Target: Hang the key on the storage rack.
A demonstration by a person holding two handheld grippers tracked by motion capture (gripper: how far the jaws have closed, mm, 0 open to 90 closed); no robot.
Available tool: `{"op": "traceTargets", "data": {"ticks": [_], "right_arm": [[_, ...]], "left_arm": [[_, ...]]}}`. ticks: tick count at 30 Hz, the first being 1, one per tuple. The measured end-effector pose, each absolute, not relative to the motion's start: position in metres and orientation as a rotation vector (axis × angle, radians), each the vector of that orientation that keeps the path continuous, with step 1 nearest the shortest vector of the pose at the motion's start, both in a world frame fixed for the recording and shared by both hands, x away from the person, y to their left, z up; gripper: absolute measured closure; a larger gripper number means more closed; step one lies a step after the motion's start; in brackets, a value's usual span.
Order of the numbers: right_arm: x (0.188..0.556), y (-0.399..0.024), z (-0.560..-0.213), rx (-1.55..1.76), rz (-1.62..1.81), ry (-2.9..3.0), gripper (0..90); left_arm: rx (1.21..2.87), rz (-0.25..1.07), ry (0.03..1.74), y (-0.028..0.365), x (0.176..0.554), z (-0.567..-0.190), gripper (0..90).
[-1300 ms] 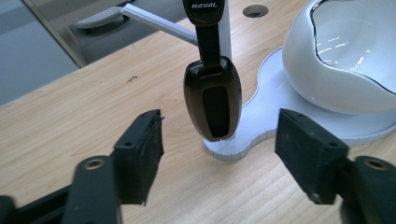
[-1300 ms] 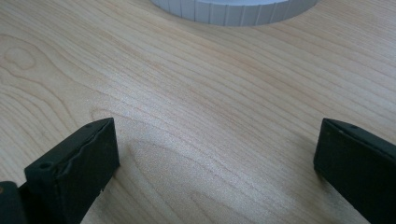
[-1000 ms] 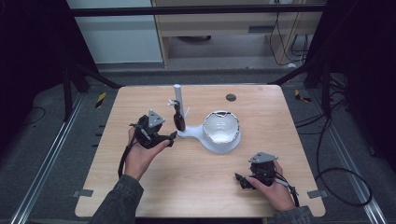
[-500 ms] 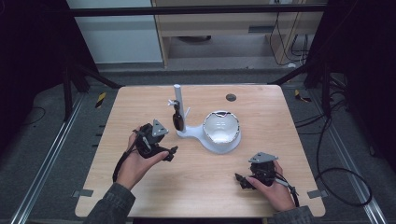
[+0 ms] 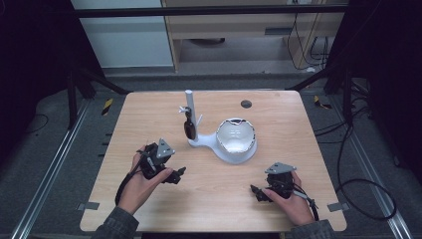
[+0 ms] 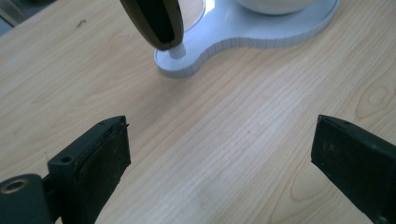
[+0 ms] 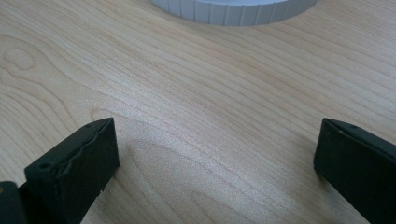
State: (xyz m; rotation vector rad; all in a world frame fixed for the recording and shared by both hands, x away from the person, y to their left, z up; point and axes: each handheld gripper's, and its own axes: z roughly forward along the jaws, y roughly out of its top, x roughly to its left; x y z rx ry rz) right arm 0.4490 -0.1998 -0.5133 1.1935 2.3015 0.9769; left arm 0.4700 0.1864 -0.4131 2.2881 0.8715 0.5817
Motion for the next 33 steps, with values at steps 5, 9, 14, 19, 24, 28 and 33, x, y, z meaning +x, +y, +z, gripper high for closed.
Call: {"op": "traceTargets", "data": {"ticks": [5,9,14,19,24,28,33], "right_arm": [[0.449,-0.200,-0.513,1.194,0.977,2.301,0.4],[0.449,-0.200,-0.513,1.194,0.977,2.301,0.4],[0.449,-0.200,-0.513,1.194,0.977,2.301,0.4],[0.449,-0.200,-0.513,1.194,0.977,2.301,0.4],[0.449,-0.200,-0.513,1.193,0.977,2.301,0.4],[0.449,-0.200,-0.513,1.195,0.977,2.300,0.4],[0.449,-0.200,-0.513,1.194,0.977,2.300,0.4]], "left_arm": [[2.313,0.584,0.918,0.197,0.467,-0.423,4.3],[2.332,0.569,0.952,0.206,0.466,-0.432,4.3],[2.350,0.552,1.000,0.218,0.466,-0.445,4.4],[2.348,0.543,1.034,0.228,0.465,-0.454,4.5],[2.350,0.544,1.055,0.236,0.464,-0.461,4.7],[2.340,0.541,1.086,0.245,0.464,-0.469,5.0],[2.324,0.546,1.122,0.258,0.465,-0.477,5.2]]}}
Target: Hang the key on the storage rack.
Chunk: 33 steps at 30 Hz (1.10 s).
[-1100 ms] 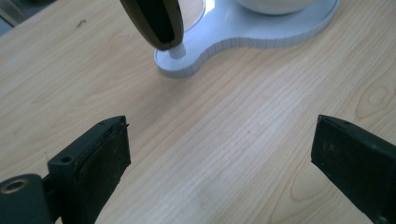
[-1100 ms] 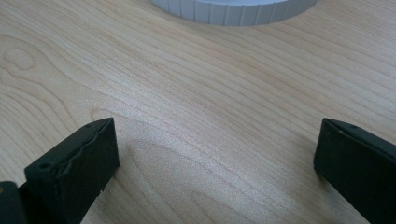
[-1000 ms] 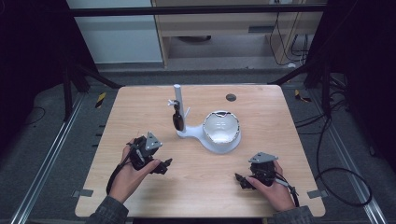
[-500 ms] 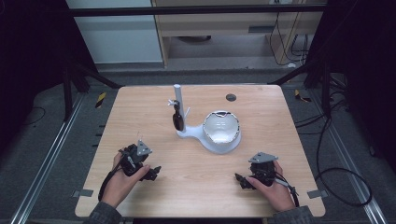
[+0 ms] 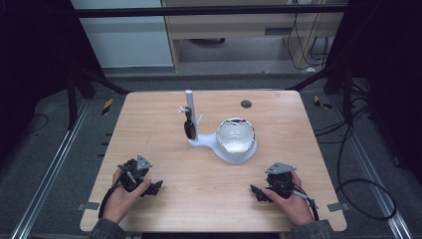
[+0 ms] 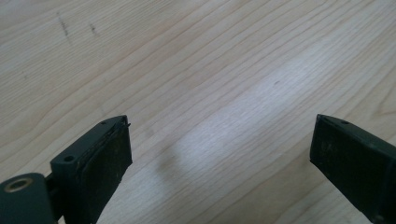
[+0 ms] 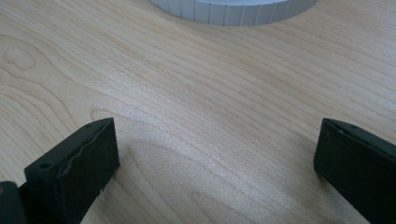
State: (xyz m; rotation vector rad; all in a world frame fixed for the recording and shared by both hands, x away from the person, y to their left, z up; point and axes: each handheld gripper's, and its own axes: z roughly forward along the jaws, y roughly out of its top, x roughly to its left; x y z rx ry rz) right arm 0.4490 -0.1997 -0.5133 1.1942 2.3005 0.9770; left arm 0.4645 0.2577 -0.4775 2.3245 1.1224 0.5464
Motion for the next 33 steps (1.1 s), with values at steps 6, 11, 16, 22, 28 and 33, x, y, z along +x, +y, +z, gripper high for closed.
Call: {"op": "traceTargets", "data": {"ticks": [6,11,16,22,28,33], "right_arm": [[0.449,-0.200,-0.513,1.195,0.977,2.300,0.4],[0.449,-0.200,-0.513,1.196,0.977,2.300,0.4],[0.449,-0.200,-0.513,1.195,0.977,2.300,0.4],[0.449,-0.200,-0.513,1.195,0.977,2.300,0.4],[0.449,-0.200,-0.513,1.195,0.977,2.299,0.4],[0.449,-0.200,-0.513,1.196,0.976,2.300,0.4]], "left_arm": [[2.251,0.584,1.186,0.278,0.471,-0.485,5.8],[2.173,0.597,1.222,0.292,0.477,-0.490,6.0],[2.141,0.610,1.226,0.297,0.482,-0.495,6.0],[2.117,0.601,1.226,0.298,0.486,-0.500,6.0],[2.100,0.590,1.231,0.297,0.490,-0.504,5.4],[2.082,0.580,1.229,0.298,0.492,-0.506,4.9]]}}
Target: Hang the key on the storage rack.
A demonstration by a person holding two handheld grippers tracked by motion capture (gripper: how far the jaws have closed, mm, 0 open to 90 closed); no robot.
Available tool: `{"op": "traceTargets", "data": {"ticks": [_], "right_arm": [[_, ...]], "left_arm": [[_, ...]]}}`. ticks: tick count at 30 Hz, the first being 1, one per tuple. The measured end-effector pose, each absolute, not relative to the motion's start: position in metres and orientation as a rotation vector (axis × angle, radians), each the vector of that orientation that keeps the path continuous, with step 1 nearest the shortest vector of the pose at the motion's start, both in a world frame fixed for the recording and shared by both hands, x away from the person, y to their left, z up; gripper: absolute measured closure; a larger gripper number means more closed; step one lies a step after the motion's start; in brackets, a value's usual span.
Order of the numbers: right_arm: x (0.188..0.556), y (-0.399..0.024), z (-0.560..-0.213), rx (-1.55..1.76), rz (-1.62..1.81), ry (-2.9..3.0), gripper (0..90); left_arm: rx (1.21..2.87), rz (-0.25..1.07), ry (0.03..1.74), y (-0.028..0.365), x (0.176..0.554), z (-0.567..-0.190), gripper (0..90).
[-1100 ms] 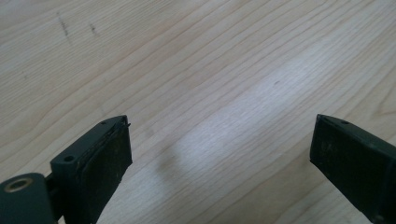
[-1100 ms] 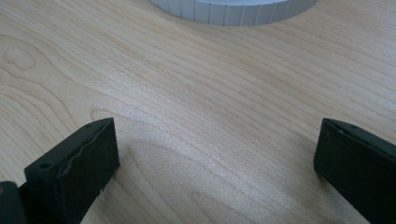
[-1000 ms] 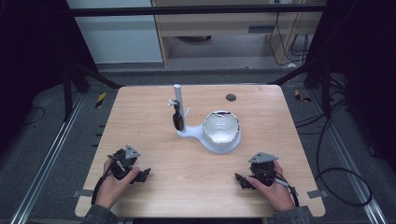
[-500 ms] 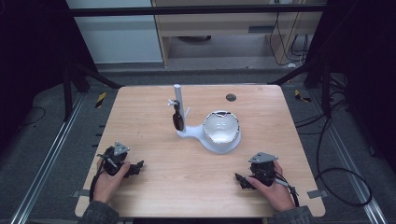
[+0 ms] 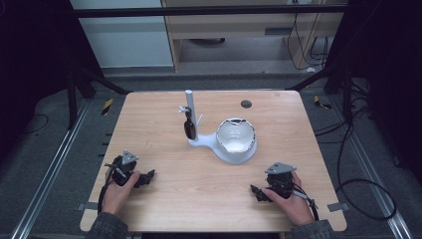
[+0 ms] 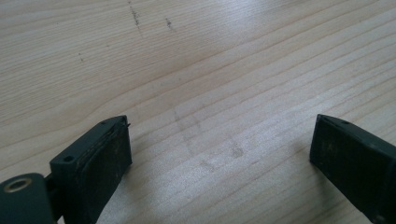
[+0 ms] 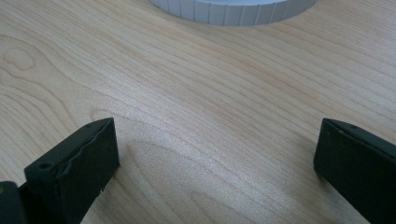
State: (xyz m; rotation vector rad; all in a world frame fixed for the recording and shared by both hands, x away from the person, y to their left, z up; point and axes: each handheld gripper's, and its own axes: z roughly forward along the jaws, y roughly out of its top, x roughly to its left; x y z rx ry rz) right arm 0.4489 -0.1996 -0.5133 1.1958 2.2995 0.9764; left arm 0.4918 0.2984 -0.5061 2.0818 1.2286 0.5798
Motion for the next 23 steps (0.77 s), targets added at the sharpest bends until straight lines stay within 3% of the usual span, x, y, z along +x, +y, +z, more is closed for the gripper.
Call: {"op": "traceTargets", "data": {"ticks": [23], "right_arm": [[0.449,-0.199,-0.513,1.196,0.976,2.298,0.4]], "left_arm": [[2.099,0.519,1.186,0.297,0.509,-0.508,0.0]]}}
